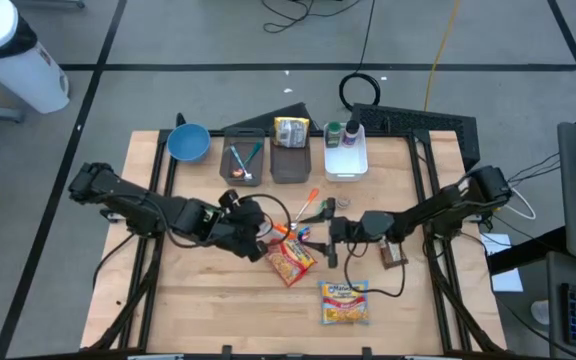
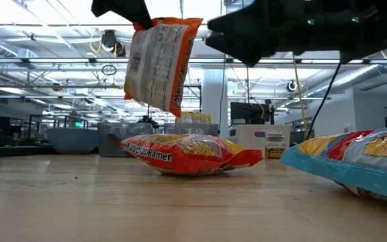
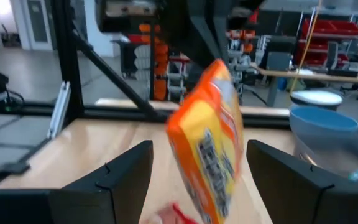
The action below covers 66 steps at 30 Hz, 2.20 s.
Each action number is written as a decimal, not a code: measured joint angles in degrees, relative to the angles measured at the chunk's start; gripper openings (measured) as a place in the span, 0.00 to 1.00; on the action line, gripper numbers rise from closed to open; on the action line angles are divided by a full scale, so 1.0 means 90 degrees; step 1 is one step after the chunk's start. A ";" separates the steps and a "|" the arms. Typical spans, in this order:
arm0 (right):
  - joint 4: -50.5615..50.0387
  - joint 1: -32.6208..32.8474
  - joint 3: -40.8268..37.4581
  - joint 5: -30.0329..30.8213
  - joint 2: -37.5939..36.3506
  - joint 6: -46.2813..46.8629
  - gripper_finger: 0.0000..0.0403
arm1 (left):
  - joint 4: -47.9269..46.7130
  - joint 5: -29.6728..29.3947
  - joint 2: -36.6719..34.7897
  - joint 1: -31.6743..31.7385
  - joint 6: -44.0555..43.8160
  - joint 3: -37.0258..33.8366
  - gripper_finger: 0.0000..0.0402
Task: Pick & Place Food Item
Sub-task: Put the orange noodle pack into the right black bin
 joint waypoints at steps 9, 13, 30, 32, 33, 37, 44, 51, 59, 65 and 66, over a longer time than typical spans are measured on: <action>0.0174 0.0006 0.0703 -0.0313 0.0533 0.0012 0.63 | 0.0209 -0.0043 0.0000 0.0106 0.0334 0.0000 0.00; 0.0168 -0.0026 0.0876 -0.0318 0.0536 0.0013 0.63 | 0.0210 -0.0100 0.0000 0.0106 0.0342 0.0000 0.00; -0.0670 -0.0293 0.1067 0.0046 0.0540 0.0303 0.63 | 0.0592 -0.0313 0.0002 0.0123 0.0672 0.0000 0.00; -0.0645 -0.0297 0.1067 0.0056 0.0540 0.0309 0.63 | 0.0592 -0.0313 0.0002 0.0123 0.0675 0.0000 0.00; -0.0614 -0.0298 0.1067 0.0056 0.0540 0.0308 0.63 | 0.0592 -0.0313 0.0002 0.0123 0.0675 0.0000 0.00; -0.0469 -0.0298 0.1067 0.0053 0.0540 0.0250 0.62 | 0.0592 -0.0311 0.0002 0.0123 0.0694 0.0000 0.00; -0.0264 -0.0298 0.1067 0.0049 0.0537 0.0168 0.57 | 0.0592 -0.0311 0.0002 0.0123 0.0678 0.0000 0.00; -0.0116 -0.0298 0.1067 0.0032 0.0537 0.0119 0.53 | 0.0592 -0.0311 0.0002 0.0123 0.0658 0.0000 0.00; -0.0168 -0.0298 0.1067 0.0050 0.0535 0.0119 0.47 | 0.0592 -0.0313 0.0002 0.0123 0.0645 0.0000 0.00; -0.0165 -0.0298 0.1067 0.0067 0.0535 0.0119 0.39 | 0.0590 -0.0313 0.0002 0.0123 0.0645 0.0000 0.00; -0.0152 -0.0298 0.1067 0.0070 0.0535 0.0119 0.37 | 0.0590 -0.0313 0.0002 0.0123 0.0645 0.0000 0.00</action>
